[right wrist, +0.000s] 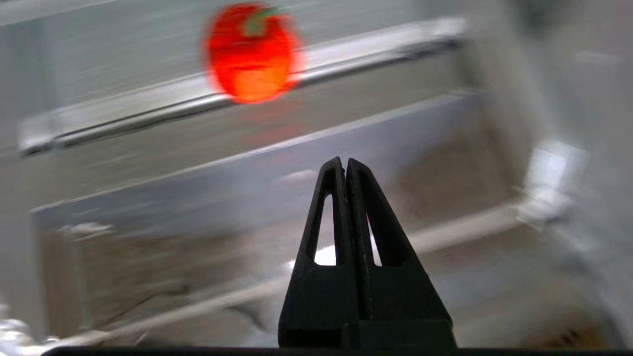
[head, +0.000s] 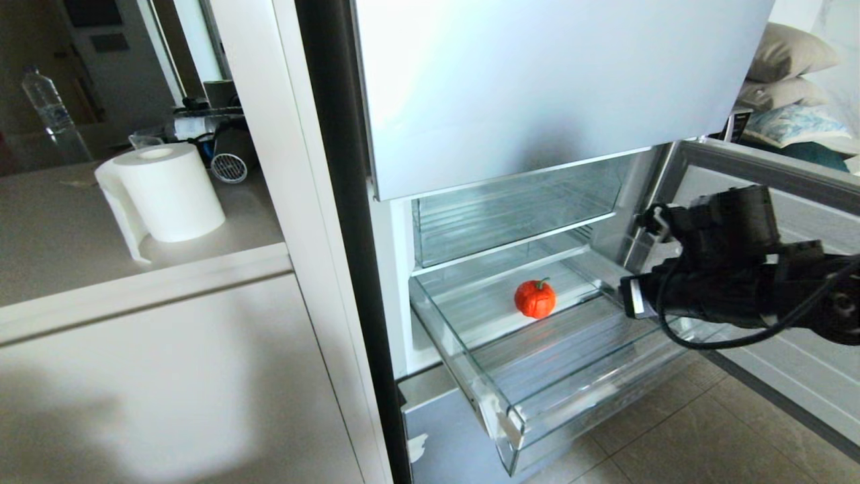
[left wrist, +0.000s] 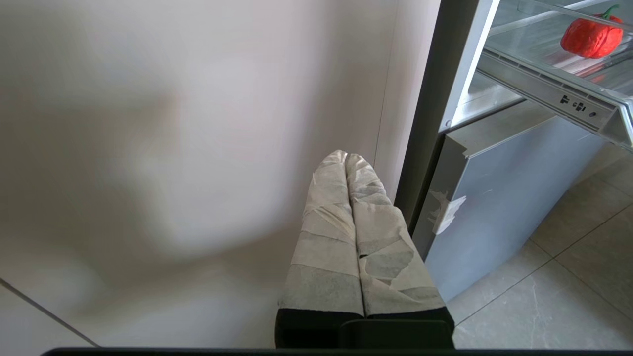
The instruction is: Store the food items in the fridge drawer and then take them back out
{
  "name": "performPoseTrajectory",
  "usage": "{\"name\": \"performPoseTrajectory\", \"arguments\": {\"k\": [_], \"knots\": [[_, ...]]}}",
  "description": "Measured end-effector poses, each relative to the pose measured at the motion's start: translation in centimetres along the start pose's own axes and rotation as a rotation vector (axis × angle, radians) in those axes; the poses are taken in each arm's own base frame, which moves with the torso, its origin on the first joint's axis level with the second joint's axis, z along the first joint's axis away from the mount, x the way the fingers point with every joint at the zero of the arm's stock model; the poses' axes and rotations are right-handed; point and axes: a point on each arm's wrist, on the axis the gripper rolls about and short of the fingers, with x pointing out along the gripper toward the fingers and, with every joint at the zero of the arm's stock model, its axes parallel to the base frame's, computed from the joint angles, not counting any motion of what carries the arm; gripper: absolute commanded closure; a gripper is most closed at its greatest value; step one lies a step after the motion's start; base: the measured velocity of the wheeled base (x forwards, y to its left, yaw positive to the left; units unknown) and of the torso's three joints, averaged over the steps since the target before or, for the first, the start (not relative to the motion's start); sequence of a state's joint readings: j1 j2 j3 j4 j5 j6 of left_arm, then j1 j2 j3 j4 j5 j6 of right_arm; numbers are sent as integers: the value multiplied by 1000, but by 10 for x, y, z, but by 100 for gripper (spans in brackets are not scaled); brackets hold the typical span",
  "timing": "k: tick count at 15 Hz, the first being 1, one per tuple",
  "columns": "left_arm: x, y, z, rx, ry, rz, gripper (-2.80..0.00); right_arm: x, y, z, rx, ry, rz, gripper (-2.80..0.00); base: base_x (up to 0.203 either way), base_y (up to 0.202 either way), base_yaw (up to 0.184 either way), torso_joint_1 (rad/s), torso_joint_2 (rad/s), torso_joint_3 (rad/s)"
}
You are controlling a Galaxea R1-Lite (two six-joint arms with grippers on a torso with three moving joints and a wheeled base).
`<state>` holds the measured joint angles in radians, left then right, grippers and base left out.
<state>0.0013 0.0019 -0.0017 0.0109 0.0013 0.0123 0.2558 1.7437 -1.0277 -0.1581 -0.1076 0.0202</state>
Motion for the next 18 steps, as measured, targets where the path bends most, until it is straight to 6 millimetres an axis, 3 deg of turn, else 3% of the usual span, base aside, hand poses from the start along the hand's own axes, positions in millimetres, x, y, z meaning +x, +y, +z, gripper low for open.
{"name": "performPoseTrajectory", "arguments": {"k": [6, 18], "knots": [[0, 0, 0, 0, 0, 0, 0, 46, 26, 5, -36, 35, 123, -280, 0, 0, 0, 0, 0, 0], [0, 0, 0, 0, 0, 0, 0, 134, 39, 4, -3, 55, 140, -280, 0, 0, 0, 0, 0, 0]]}}
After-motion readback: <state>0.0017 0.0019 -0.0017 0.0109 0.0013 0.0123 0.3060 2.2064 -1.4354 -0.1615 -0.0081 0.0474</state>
